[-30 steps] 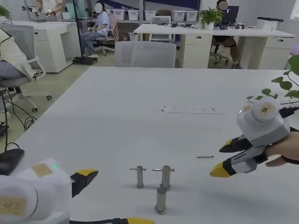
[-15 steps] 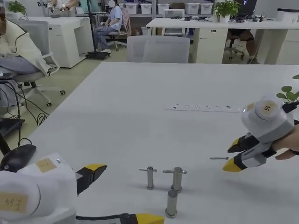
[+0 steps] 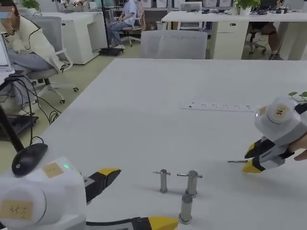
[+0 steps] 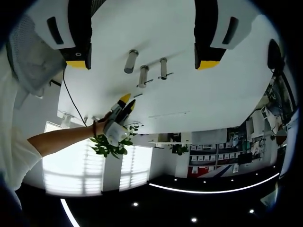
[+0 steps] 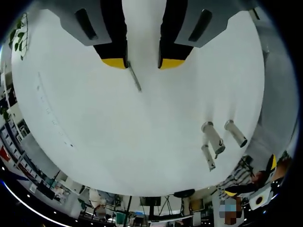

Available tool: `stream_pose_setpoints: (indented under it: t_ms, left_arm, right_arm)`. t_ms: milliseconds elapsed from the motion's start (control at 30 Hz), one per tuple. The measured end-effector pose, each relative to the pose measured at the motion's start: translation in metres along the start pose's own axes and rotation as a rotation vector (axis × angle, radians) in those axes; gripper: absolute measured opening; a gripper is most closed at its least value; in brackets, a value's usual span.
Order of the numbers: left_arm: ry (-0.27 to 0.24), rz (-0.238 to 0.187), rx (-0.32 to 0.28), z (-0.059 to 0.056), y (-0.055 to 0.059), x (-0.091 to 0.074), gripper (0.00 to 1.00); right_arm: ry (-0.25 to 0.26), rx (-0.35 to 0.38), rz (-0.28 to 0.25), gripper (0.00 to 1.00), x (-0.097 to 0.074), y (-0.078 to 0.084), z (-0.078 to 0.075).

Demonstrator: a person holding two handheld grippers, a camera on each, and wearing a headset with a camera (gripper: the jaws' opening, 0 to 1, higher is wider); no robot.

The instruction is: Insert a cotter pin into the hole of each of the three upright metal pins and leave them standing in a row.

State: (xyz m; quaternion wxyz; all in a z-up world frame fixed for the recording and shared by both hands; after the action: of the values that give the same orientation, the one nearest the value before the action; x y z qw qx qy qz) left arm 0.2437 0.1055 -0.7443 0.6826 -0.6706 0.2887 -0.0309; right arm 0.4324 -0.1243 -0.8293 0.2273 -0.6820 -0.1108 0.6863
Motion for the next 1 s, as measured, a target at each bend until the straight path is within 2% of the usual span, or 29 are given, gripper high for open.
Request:
stream_pose_setpoints:
  t_ms: [267,400,533,667,1000]
  left_arm:
    - [-0.009,0.006,-0.006,0.002,0.001,-0.002,0.89]
    - [-0.008,0.013,-0.004,0.002,0.002,-0.003,0.88]
    - [-0.013,0.021,0.002,0.003,0.004,-0.003,0.88]
    - [-0.012,0.016,0.001,0.003,0.002,-0.002,0.87]
    - [-0.012,0.014,0.007,0.004,-0.001,-0.002,0.87]
  right_arm:
    - [-0.012,-0.050,0.035,0.24,0.003,0.000,-0.008]
    - [-0.024,-0.053,0.052,0.23,0.004,0.000,-0.012]
    - [-0.043,-0.063,0.062,0.18,0.006,-0.001,-0.015]
    - [-0.057,-0.075,0.083,0.17,0.008,0.000,-0.016]
    - [-0.107,-0.081,0.097,0.13,0.008,0.000,-0.017]
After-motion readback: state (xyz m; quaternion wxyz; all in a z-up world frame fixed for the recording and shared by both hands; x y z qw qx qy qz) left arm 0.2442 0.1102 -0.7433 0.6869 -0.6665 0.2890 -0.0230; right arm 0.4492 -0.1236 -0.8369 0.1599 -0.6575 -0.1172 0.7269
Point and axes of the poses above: the centre of the closed fingertips' face, and the gripper's own axes: x roughly forward along the fingers, z roughly to its left, y roughly out of its underside, the point moved 3 cm from there along -x, roughly backward along the fingers, and after that the axes turned 10 degrees about -y, right-handed, at the moved point
